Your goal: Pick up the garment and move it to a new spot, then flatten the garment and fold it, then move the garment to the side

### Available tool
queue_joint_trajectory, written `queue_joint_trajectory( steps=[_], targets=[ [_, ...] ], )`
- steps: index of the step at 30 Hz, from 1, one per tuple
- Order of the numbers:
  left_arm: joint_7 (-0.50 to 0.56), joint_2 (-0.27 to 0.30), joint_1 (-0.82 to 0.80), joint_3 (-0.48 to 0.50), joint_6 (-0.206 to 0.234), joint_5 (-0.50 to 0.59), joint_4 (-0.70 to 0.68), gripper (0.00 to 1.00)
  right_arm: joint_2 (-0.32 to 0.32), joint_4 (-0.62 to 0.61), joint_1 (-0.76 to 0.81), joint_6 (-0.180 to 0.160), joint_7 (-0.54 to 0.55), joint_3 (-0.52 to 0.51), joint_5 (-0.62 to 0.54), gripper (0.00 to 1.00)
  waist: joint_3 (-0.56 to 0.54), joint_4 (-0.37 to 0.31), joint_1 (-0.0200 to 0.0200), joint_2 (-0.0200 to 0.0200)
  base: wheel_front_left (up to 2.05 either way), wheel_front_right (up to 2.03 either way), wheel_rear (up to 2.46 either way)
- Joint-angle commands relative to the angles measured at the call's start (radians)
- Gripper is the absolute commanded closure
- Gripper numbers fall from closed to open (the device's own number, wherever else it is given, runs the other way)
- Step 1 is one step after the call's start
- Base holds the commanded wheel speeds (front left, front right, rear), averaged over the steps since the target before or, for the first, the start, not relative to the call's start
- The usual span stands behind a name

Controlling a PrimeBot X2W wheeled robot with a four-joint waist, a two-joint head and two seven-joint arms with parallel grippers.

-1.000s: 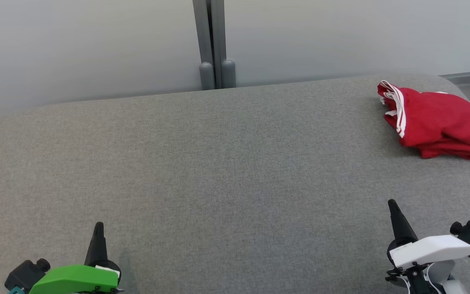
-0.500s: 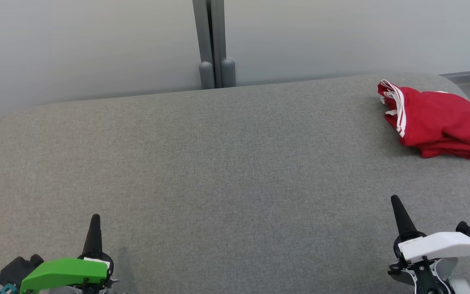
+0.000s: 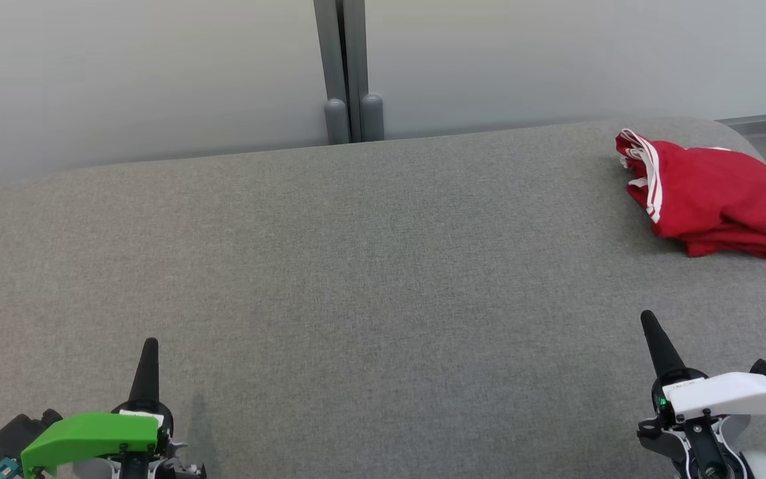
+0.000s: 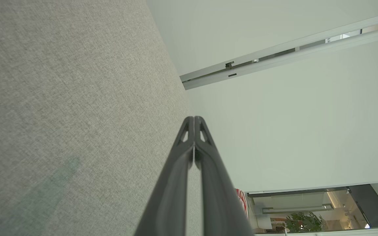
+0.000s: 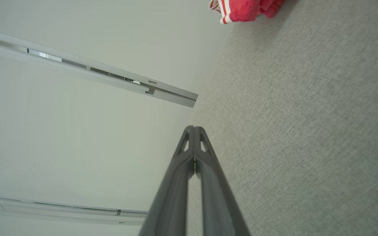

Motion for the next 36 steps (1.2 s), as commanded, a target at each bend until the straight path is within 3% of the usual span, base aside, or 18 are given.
queue_joint_trajectory(
  steps=[1,36],
  targets=[
    [0.006,0.007,-0.021,0.006,-0.005,-0.022,-0.010,1.00,-0.006,-0.013,-0.014,-0.001,0.006,-0.005,0.025,1.00,0.000,0.000,0.0000,0.0000,0.00,0.00,0.00],
    [0.079,0.008,-0.058,0.050,-0.018,-0.254,-0.012,1.00,-0.008,-0.037,-0.020,-0.001,0.077,-0.033,0.295,1.00,0.007,-0.001,0.0000,0.0000,0.00,0.00,0.00]
  ],
)
